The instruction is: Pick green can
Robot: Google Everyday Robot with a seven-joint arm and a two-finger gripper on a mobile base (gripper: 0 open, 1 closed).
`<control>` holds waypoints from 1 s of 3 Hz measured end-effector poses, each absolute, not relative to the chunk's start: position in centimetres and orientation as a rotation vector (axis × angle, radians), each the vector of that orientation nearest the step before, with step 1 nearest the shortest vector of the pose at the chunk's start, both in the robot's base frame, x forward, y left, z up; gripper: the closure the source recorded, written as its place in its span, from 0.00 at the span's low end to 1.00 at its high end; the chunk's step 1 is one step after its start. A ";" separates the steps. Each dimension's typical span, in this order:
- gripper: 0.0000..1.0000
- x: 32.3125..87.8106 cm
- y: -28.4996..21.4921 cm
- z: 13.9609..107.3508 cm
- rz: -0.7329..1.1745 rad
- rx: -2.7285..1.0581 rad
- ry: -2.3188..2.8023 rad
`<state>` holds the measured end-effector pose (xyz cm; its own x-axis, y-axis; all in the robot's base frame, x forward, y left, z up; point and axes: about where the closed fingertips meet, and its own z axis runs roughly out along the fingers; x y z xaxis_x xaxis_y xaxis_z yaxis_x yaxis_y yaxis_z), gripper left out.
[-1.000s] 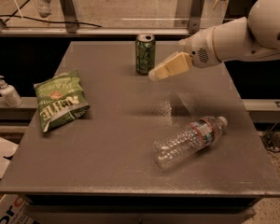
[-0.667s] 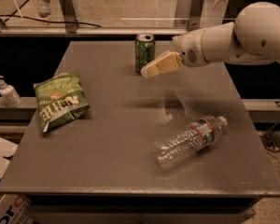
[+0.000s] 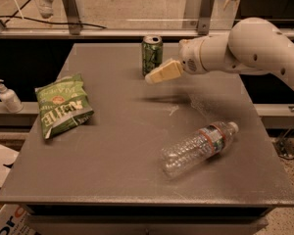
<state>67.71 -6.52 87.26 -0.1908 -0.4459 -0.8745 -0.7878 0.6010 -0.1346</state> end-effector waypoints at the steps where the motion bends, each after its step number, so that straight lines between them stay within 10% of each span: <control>1: 0.00 69.2 -5.5 87.0 0.449 -0.966 1.818; 3: 0.00 71.2 -3.8 87.8 0.546 -0.851 1.778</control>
Offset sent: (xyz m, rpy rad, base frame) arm 0.0464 0.0245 0.0153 0.1933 -0.0190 -0.0452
